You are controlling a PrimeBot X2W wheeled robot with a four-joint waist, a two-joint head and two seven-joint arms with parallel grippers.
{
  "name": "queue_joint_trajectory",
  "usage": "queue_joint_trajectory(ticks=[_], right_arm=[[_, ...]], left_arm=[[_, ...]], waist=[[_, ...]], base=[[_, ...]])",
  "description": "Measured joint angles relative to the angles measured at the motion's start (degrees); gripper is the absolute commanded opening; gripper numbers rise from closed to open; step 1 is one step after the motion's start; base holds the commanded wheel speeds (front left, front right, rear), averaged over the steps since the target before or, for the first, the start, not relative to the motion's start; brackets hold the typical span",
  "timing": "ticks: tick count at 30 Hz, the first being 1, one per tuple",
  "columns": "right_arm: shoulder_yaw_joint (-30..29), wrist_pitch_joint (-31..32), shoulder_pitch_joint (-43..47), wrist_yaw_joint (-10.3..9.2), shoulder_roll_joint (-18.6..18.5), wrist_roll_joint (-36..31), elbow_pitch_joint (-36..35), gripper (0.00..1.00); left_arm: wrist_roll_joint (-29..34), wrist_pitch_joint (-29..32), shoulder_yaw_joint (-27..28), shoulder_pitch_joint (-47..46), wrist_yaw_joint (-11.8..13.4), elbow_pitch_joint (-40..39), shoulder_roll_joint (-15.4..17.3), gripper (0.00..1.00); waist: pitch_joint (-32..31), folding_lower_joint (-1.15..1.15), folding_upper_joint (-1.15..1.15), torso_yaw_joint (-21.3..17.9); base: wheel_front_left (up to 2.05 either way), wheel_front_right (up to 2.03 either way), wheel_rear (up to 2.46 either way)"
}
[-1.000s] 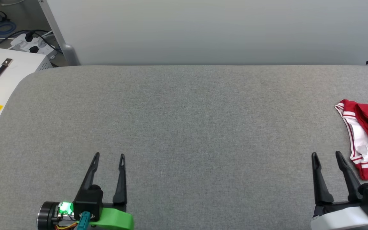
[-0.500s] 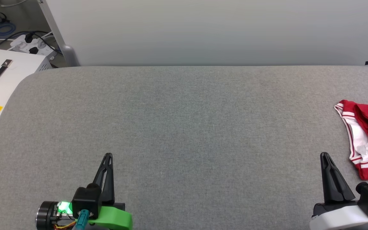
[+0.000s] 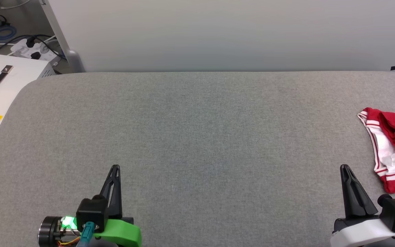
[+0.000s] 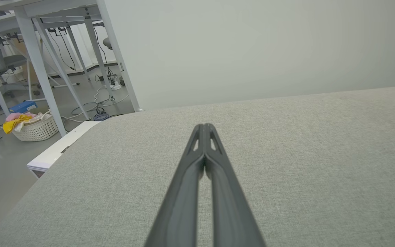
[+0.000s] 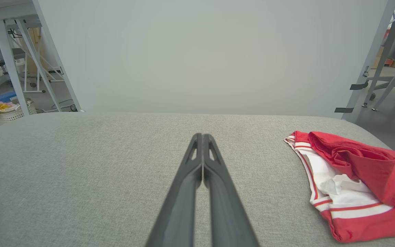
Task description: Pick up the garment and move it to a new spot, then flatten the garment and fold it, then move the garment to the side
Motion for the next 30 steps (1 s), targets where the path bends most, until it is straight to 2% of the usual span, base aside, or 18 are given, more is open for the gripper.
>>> queue_joint_trajectory(ticks=[30], right_arm=[[0.46,3.47,-1.69,0.00,0.31,-2.30,0.70,0.00]], left_arm=[[0.63,3.48,2.42,-0.46,-1.68,-0.01,-1.34,0.00]], waist=[[-0.48,0.00,0.00,-0.30]], base=[[0.00,0.00,0.00]])
